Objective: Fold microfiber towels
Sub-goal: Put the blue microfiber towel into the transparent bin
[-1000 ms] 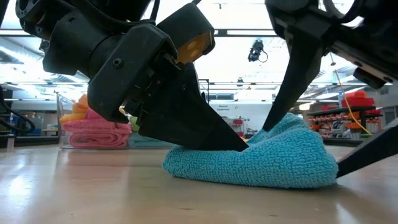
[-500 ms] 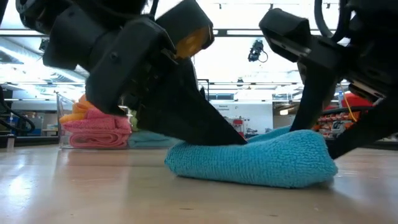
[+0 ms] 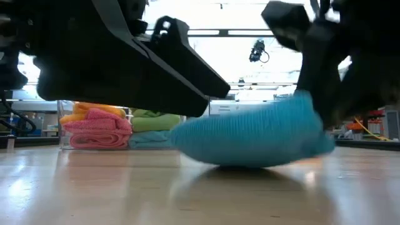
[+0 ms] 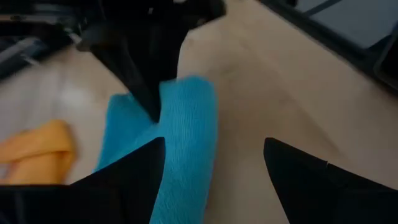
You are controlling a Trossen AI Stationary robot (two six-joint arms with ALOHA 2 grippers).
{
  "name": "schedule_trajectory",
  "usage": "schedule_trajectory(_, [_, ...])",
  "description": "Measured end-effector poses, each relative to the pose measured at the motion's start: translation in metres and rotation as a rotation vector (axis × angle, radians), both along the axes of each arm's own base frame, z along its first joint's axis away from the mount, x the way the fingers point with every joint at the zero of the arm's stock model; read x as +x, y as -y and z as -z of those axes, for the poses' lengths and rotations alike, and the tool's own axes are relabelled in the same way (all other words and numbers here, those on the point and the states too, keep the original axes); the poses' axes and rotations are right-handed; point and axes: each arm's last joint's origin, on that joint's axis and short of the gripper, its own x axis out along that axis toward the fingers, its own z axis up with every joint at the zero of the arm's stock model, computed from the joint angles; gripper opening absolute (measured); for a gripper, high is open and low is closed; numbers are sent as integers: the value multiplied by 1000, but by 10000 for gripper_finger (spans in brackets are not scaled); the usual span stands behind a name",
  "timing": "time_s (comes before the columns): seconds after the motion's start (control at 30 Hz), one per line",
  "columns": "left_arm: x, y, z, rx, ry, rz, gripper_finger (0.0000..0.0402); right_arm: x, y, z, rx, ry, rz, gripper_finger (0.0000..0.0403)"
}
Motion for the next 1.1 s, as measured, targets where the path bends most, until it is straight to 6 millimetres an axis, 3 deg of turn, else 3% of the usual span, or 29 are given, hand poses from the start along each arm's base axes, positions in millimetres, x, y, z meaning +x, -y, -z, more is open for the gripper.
schedule_trajectory(0.27, [3, 5, -12, 176, 86, -93, 282, 2, 12, -31, 239, 42, 160, 39])
schedule_trajectory(0.9, [12, -10, -12, 178, 73, -179, 282, -2, 15, -53, 325, 125, 258, 39])
schedule_trajectory(1.1, [2, -8, -32, 234, 88, -227, 282, -1, 17, -53, 318, 127, 262, 39])
